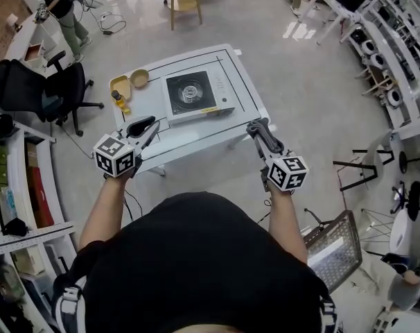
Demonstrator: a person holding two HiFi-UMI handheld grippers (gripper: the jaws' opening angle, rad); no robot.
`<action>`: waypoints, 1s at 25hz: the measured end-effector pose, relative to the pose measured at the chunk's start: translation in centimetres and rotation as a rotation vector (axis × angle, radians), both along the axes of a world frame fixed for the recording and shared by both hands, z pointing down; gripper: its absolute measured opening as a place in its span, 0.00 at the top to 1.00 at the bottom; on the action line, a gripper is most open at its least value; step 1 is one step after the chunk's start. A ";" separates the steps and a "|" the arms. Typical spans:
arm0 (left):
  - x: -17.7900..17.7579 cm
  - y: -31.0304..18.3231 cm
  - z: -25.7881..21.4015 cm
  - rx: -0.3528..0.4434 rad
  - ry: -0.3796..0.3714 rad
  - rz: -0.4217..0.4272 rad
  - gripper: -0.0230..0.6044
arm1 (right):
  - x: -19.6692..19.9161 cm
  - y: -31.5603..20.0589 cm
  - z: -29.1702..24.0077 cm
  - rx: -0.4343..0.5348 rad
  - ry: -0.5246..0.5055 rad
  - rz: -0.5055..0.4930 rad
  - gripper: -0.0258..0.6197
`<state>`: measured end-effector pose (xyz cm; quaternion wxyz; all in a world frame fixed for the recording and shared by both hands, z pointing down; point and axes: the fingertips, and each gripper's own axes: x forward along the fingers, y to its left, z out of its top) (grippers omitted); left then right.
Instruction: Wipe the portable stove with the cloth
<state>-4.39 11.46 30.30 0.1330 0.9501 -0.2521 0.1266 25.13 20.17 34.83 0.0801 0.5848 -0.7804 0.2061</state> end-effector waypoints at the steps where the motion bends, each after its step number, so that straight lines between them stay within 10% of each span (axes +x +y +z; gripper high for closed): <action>1: 0.3 0.0 0.1 -0.002 -0.001 -0.005 0.82 | 0.3 -0.1 0.1 -0.001 0.000 -0.005 0.78; 25: 4.0 0.2 1.3 -0.017 -0.016 -0.076 0.85 | 4.0 -3.1 2.7 -0.032 -0.024 -0.103 0.78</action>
